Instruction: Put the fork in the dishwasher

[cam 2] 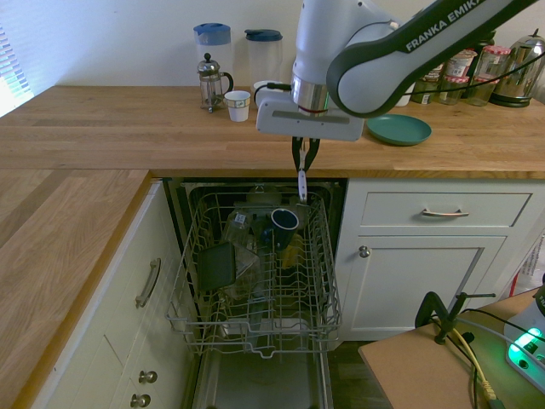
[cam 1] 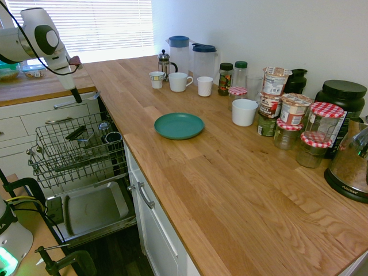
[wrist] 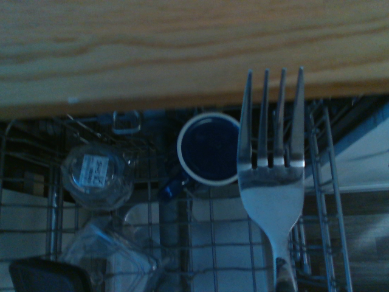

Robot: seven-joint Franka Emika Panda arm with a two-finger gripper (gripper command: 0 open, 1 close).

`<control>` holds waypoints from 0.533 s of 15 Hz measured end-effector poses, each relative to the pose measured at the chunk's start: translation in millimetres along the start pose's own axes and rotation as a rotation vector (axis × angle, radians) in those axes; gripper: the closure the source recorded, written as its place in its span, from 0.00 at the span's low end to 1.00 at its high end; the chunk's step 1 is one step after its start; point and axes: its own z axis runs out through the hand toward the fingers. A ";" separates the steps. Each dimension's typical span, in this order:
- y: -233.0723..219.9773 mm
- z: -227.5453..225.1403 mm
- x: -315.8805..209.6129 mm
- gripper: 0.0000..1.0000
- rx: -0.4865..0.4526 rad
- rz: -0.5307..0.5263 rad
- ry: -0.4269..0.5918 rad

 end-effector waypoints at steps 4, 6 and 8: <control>38.5 23.9 -38.3 1.00 -0.024 -0.022 0.009; 48.5 48.6 -42.0 1.00 -0.040 -0.025 -0.002; 51.9 79.0 -41.5 1.00 -0.053 -0.026 -0.019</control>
